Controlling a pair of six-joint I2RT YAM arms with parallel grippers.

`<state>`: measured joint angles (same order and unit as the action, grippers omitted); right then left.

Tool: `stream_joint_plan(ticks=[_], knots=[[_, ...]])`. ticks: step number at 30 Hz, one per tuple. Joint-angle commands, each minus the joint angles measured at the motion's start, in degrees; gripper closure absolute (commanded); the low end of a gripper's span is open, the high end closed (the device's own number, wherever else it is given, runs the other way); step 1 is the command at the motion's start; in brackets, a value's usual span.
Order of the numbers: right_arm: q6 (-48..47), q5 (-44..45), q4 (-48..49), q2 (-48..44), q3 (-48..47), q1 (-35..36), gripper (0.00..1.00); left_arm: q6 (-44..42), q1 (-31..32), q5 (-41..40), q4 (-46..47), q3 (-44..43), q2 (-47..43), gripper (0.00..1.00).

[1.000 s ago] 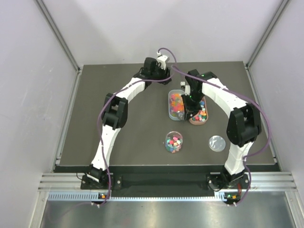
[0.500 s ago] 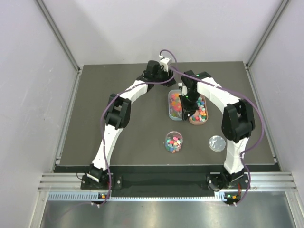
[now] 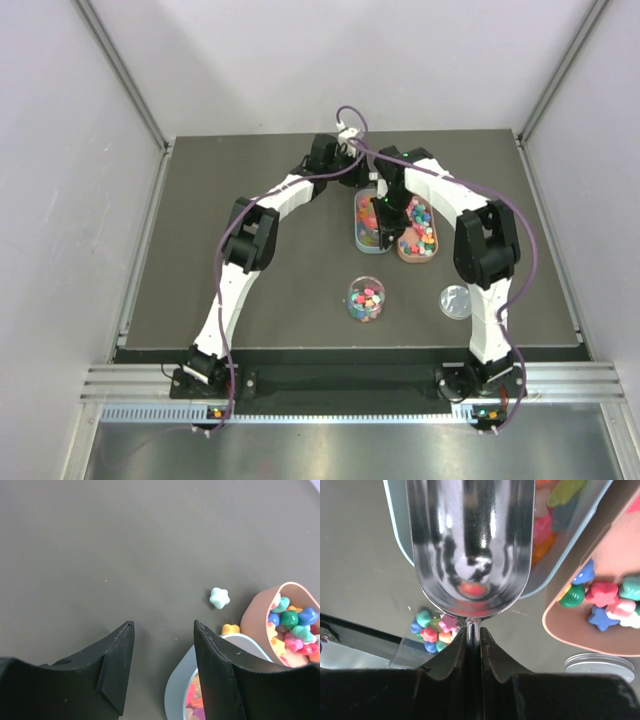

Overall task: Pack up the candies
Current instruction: Scoop the fake candies from the storage box.

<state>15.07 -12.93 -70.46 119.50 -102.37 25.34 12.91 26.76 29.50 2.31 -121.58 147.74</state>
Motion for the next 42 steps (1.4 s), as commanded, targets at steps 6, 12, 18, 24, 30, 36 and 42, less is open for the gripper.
stream_joint_plan(ticks=[6,12,18,24,30,36,42], knots=[[-0.7,1.4,2.5,3.4,-3.6,0.5,1.00,0.1,1.9,3.7,5.3,1.4,-1.7,0.45],[-0.8,3.5,4.1,5.4,-3.4,-0.5,1.00,0.6,2.2,4.6,5.7,2.7,-1.8,0.45],[-0.8,7.3,6.3,7.1,-4.0,-0.9,1.00,0.5,2.5,5.1,6.4,4.5,-2.6,0.46],[-1.4,6.9,8.0,9.0,-4.4,-0.9,1.00,1.1,2.5,5.8,6.8,4.8,-2.6,0.46],[-4.4,5.5,8.9,11.5,-8.3,-1.0,1.00,1.2,2.5,5.7,6.9,4.6,-2.7,0.47],[-4.8,3.8,10.5,7.6,-0.8,-0.9,1.00,1.8,2.5,6.7,6.8,4.3,-3.1,0.47],[-3.9,3.1,15.2,2.4,5.9,-0.9,1.00,2.4,2.5,7.7,6.0,4.9,-4.1,0.47]])
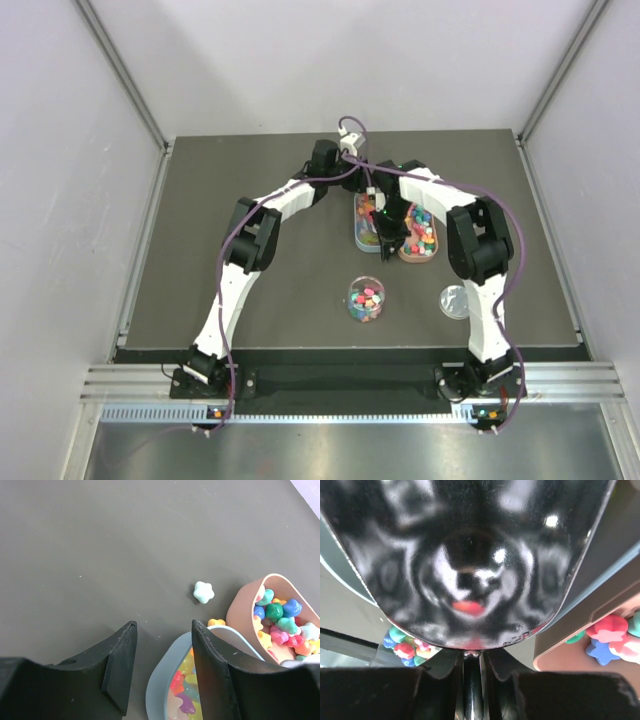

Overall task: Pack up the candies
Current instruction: Scoop the fake candies from the storage box.

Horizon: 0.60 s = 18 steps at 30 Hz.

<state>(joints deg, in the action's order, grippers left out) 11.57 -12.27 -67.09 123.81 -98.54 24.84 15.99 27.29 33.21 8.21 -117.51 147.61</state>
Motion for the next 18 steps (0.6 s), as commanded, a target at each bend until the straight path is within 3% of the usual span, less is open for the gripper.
stream_joint_plan(ticks=[1,13,18], knots=[[-0.2,2.4,12.4,-2.3,2.7,-0.5,1.00,-0.7,2.0,3.8,0.0,1.0,-4.1,0.47],[-2.0,3.3,17.4,-1.1,1.2,-0.4,1.00,0.3,1.5,3.6,0.7,0.9,-4.9,0.48],[-2.2,4.3,23.5,-5.1,6.1,-0.2,1.00,0.2,1.5,3.4,0.4,1.7,-5.8,0.48]])
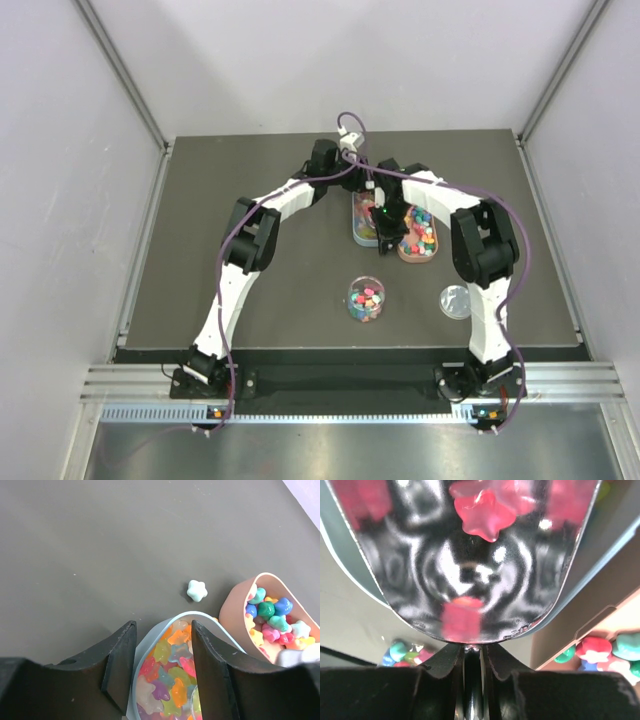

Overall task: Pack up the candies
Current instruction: Scoop the fake candies from the storage box.

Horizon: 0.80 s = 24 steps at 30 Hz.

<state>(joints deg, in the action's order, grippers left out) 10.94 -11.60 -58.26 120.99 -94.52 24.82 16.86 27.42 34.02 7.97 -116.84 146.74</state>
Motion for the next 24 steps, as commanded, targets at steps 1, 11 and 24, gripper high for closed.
stream_joint_plan(ticks=[1,11,24], knots=[[-1.4,3.7,16.1,-3.1,4.3,-0.1,1.00,-0.9,1.4,2.7,0.6,1.1,-5.1,0.48],[-2.4,5.7,24.2,-14.0,15.3,1.4,1.00,-0.1,1.0,1.8,0.7,0.4,-6.5,0.48],[-20.7,4.7,17.9,-30.4,17.5,2.4,1.00,-0.9,-3.2,0.1,-4.7,2.9,-21.0,0.46]])
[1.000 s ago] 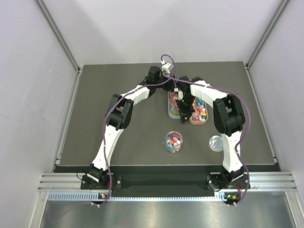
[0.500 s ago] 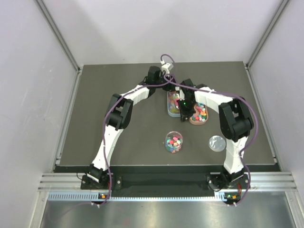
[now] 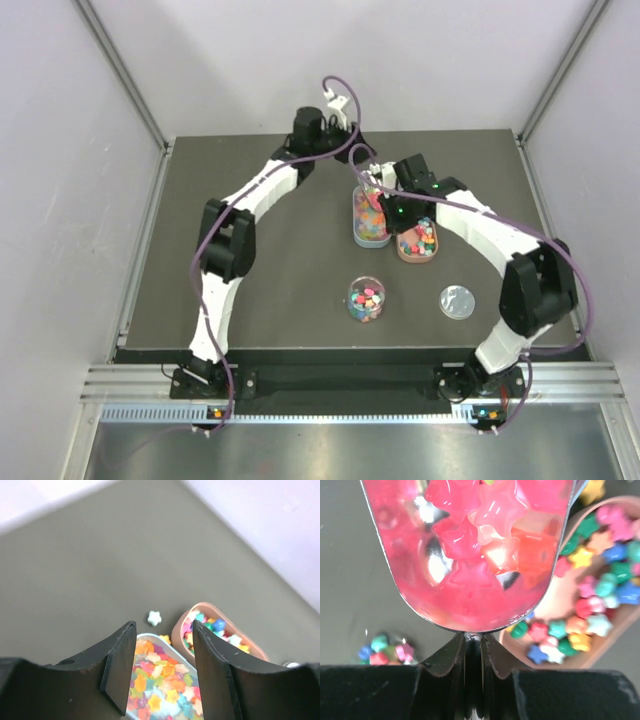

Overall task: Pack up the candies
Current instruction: Scoop the fake candies from the storage box, then place the fake candies in the packing bottle.

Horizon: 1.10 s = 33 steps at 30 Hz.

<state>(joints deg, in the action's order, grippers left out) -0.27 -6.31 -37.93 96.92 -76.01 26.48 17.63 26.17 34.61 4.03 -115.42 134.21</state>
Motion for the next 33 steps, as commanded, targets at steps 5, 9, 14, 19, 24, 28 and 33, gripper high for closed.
stream_joint_plan(ticks=[5,9,14,19,24,28,33], knots=[[-22.3,-0.5,-10.2,-13.2,1.0,0.8,1.00,-7.3,-4.8,-2.5,-6.5,7.7,-16.0,0.46],[-35.9,-0.4,-13.7,-21.4,5.6,0.8,1.00,-11.8,-5.9,-3.8,-10.0,13.9,-21.7,0.46],[-43.9,2.3,-18.5,-25.6,6.7,0.9,1.00,-14.4,-6.7,-5.2,-11.5,20.0,-27.1,0.46],[-52.7,3.4,-23.8,-26.8,6.1,2.2,1.00,-16.1,-6.7,-6.2,-12.6,23.6,-29.6,0.46],[-59.3,6.0,-29.7,-26.2,4.6,5.0,1.00,-17.1,-6.7,-7.4,-13.9,25.4,-30.6,0.46],[-62.7,10.4,-32.8,-26.0,4.1,8.8,1.00,-17.3,-6.7,-8.6,-14.8,26.1,-30.7,0.46],[-63.8,14.8,-36.9,-24.8,2.4,13.9,1.00,-18.6,-6.8,-10.2,-15.4,27.2,-30.7,0.46]])
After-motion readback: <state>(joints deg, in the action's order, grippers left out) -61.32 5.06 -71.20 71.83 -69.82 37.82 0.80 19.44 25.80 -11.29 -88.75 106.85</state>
